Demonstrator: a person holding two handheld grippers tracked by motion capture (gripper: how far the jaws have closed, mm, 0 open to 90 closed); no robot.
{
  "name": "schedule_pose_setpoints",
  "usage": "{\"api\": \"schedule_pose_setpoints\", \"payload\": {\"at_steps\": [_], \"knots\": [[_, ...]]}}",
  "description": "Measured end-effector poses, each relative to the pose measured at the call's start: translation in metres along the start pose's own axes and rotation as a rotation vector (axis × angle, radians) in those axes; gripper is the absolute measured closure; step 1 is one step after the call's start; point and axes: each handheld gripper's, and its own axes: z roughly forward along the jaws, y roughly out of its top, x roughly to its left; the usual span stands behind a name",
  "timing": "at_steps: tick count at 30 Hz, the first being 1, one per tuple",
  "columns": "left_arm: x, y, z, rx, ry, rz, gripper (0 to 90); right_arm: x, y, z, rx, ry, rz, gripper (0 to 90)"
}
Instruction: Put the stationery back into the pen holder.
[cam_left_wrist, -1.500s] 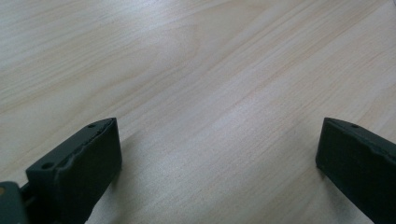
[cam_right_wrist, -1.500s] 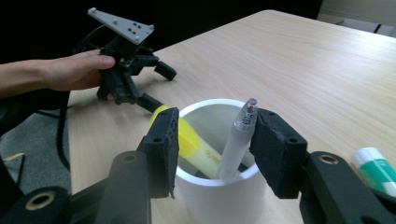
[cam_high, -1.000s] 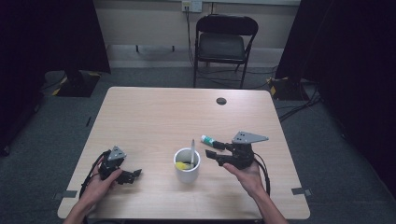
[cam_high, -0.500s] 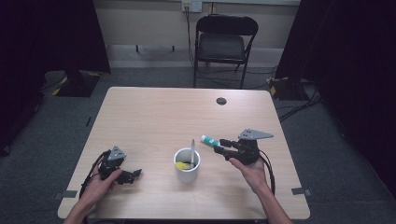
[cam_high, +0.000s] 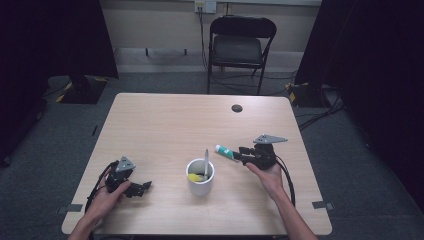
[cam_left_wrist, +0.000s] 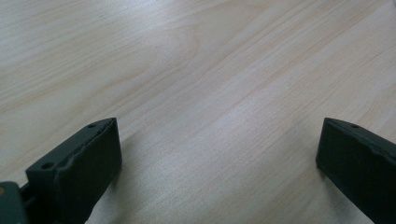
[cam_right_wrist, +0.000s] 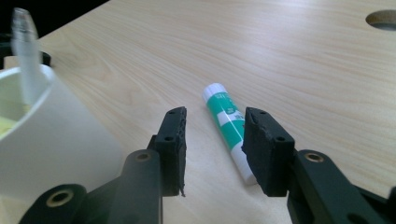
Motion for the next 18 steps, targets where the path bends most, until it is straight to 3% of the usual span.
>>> {"api": "schedule_pose_setpoints", "payload": {"at_steps": [5,18], "knots": [[0.000,0.000,0.000,0.001,-0.001,-0.001,0.0,-0.005,-0.006,0.015,0.048,-0.030,-0.001,59.5],[0.000,0.000,0.000,0.001,-0.001,-0.001,0.0,-0.014,-0.015,0.030,0.082,-0.061,0.004,55.1]]}}
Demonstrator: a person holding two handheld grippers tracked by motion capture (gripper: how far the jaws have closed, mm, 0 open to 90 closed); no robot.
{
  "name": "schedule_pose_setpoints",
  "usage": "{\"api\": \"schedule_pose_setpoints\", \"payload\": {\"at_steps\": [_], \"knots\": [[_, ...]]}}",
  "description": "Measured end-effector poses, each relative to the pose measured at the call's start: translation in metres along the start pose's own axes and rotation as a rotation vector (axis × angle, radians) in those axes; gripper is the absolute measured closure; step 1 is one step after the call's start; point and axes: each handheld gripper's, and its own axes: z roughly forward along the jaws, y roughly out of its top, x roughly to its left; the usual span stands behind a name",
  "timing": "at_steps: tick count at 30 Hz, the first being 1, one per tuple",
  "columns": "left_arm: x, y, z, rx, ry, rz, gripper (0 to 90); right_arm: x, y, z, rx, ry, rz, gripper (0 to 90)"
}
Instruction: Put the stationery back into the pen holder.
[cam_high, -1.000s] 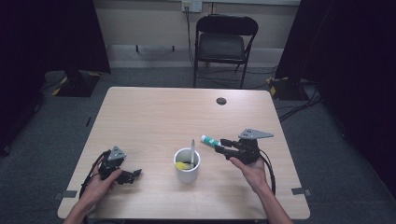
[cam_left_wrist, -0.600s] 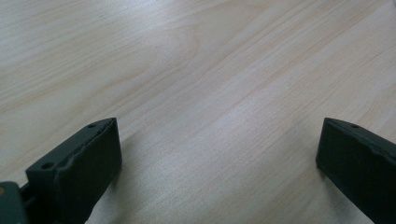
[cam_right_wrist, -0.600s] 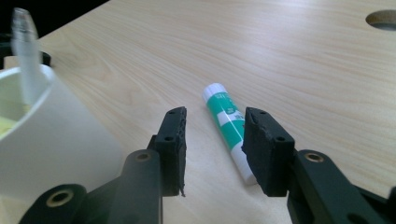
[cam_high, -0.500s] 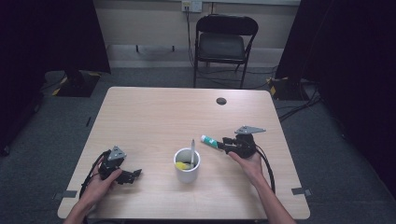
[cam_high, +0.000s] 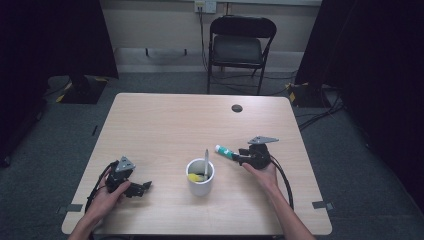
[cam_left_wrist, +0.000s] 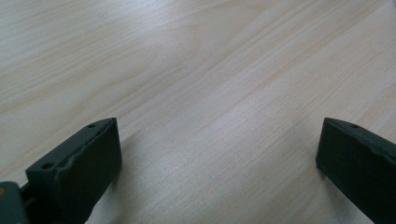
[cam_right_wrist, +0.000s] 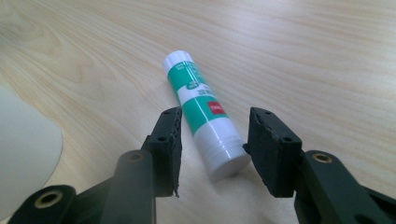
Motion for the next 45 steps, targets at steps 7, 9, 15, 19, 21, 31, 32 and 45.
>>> {"api": "schedule_pose_setpoints", "payload": {"at_steps": [7,9,15,19,21,31,32,45], "knots": [[0.000,0.000,-0.001,0.004,0.000,0.002,0.0,0.001,-0.005,0.006,0.029,-0.006,-0.018,55.2],[0.000,0.000,-0.001,0.004,0.000,0.002,0.0,0.002,-0.006,0.007,0.038,-0.008,-0.024,55.9],[0.000,0.000,-0.001,0.003,-0.001,0.002,0.0,0.006,-0.006,0.008,0.042,-0.006,-0.040,59.2],[0.000,0.000,-0.001,0.004,-0.001,0.002,0.0,0.007,-0.007,0.007,0.046,-0.011,-0.044,61.2],[0.000,0.000,-0.001,0.004,-0.001,0.002,0.0,0.007,-0.008,0.007,0.050,-0.009,-0.047,62.7],[0.000,0.000,-0.001,0.004,-0.001,0.002,0.0,0.014,-0.007,0.006,0.061,-0.008,-0.064,65.3],[0.000,0.000,-0.001,0.004,-0.001,0.001,0.0,0.016,-0.007,0.005,0.059,-0.007,-0.068,65.3],[0.000,0.000,-0.001,0.004,-0.002,0.002,0.0,0.014,-0.017,-0.014,0.085,-0.009,-0.044,65.4]]}}
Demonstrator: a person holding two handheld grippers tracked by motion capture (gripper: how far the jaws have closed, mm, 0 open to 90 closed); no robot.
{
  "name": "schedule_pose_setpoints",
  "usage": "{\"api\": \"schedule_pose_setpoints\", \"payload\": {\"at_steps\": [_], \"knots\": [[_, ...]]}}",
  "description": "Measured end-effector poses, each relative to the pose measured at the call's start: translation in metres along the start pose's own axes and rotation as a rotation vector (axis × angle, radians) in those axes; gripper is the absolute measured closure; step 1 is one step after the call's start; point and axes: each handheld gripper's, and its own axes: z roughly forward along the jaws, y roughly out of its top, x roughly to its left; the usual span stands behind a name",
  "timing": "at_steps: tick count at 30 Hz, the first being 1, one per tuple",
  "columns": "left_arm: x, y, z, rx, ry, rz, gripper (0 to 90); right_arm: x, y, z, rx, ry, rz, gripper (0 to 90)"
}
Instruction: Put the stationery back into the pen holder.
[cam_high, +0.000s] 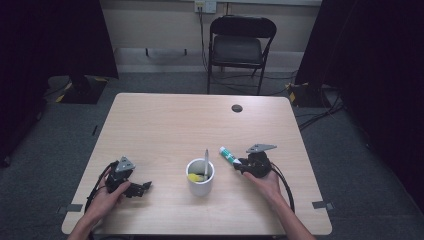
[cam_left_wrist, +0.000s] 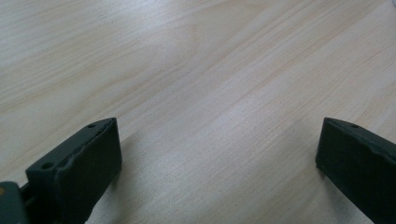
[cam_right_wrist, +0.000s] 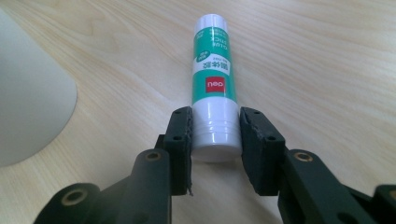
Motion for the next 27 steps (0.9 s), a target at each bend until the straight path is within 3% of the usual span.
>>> {"api": "schedule_pose_setpoints", "payload": {"at_steps": [14,21,27], "knots": [[0.000,0.000,0.000,-0.001,0.000,0.000,0.0,0.011,-0.025,-0.026,0.034,-0.014,-0.032,65.0],[0.000,0.000,0.000,0.000,0.000,0.000,0.0,0.013,-0.028,-0.023,0.014,-0.005,-0.035,59.0],[0.000,0.000,0.000,-0.001,0.000,0.000,0.0,0.016,-0.026,-0.017,-0.002,-0.014,-0.052,60.7]]}}
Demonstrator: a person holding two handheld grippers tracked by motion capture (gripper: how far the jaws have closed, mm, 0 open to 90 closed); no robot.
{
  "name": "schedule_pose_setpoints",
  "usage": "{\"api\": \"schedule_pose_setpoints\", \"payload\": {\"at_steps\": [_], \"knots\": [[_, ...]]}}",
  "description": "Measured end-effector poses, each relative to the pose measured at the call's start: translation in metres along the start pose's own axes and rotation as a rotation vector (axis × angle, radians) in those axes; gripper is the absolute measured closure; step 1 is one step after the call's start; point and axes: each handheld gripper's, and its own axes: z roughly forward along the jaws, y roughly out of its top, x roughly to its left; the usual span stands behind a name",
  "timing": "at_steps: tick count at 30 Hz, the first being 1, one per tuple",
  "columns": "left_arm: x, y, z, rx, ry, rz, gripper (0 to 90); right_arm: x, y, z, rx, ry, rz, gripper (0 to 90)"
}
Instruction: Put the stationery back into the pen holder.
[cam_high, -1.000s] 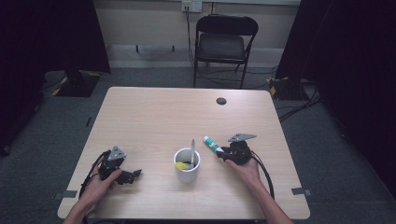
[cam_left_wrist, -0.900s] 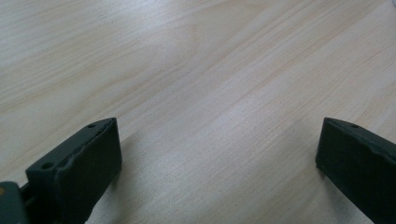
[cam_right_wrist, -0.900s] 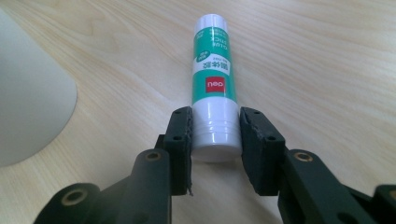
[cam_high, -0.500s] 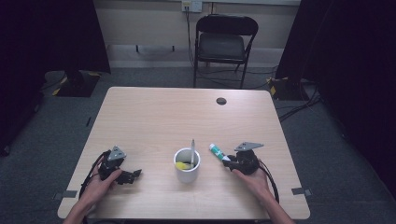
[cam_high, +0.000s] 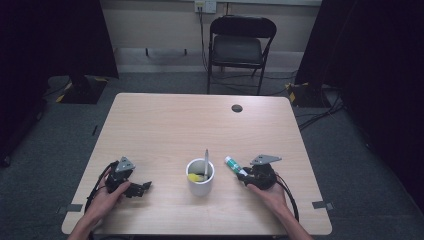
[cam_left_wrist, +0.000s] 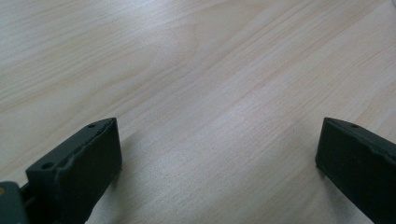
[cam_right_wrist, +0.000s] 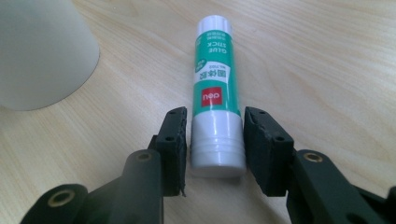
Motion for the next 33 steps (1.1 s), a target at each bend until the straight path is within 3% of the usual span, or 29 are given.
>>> {"api": "schedule_pose_setpoints", "payload": {"at_steps": [7,17,22,33], "knots": [[0.0000,0.0000,0.0000,0.000,0.000,-0.001,0.0,0.0074,-0.0013,0.0023,-0.013,-0.054,-0.051,64.0],[0.0000,0.0000,0.0000,0.000,0.000,0.000,0.0,0.0095,-0.0014,0.0057,-0.034,-0.053,-0.059,63.9],[0.0000,0.0000,0.0000,-0.001,0.000,0.000,0.0,0.0111,0.0008,0.0061,-0.020,-0.057,-0.067,65.4],[0.0000,0.0000,0.0000,0.000,0.000,-0.001,0.0,0.0058,0.0038,0.0041,-0.011,-0.021,-0.033,65.7]]}}
